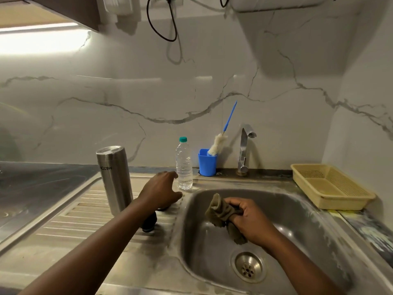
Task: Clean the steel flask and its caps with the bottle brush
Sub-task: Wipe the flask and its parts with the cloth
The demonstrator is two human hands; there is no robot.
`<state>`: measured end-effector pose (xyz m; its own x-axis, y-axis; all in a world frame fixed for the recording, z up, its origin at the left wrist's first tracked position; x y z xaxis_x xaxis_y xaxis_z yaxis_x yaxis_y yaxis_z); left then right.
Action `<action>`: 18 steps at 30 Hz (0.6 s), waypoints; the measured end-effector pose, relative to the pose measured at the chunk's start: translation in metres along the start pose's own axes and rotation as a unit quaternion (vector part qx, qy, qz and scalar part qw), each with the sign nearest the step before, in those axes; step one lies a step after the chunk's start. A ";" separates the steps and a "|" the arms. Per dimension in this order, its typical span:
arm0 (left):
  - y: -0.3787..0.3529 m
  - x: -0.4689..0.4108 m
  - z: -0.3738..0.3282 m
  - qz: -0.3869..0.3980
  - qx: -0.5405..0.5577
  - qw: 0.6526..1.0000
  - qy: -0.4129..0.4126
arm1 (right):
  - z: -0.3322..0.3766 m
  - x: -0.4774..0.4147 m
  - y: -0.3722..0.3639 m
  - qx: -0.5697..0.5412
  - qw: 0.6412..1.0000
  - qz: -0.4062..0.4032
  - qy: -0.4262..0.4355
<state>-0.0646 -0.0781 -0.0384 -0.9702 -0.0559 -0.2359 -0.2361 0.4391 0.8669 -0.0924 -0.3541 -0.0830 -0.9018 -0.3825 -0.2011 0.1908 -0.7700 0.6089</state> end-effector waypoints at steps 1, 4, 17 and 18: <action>0.002 0.007 -0.013 -0.011 0.012 1.000 -0.018 | -0.001 0.000 0.003 0.016 1.000 -0.007 0.003; 0.005 0.029 -0.047 -0.030 0.055 0.996 -0.056 | -0.003 -0.002 0.018 0.030 0.998 -0.050 -0.003; -0.036 0.043 -0.120 0.005 0.204 0.974 -0.098 | -0.011 -0.022 0.183 0.104 0.955 -0.266 -0.084; -0.039 0.042 -0.122 0.006 0.213 0.972 -0.102 | -0.014 -0.024 0.198 0.108 0.949 -0.280 -0.099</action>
<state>-0.1027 -0.2073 -0.0286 -0.9314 0.1124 -0.3463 -0.1377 0.7719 0.6207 -0.0278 -0.5047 0.0317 -0.8971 0.1761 -0.4053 -0.4052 -0.6936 0.5956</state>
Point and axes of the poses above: each hand's wrist, its own x-axis away from the middle knuckle, its own y-axis out of the back of the hand, z = x × y, the point moved 2 cm from there along -x, towards the middle knuckle, and after that the axes turned 11 degrees about x, right-handed, at the moved point
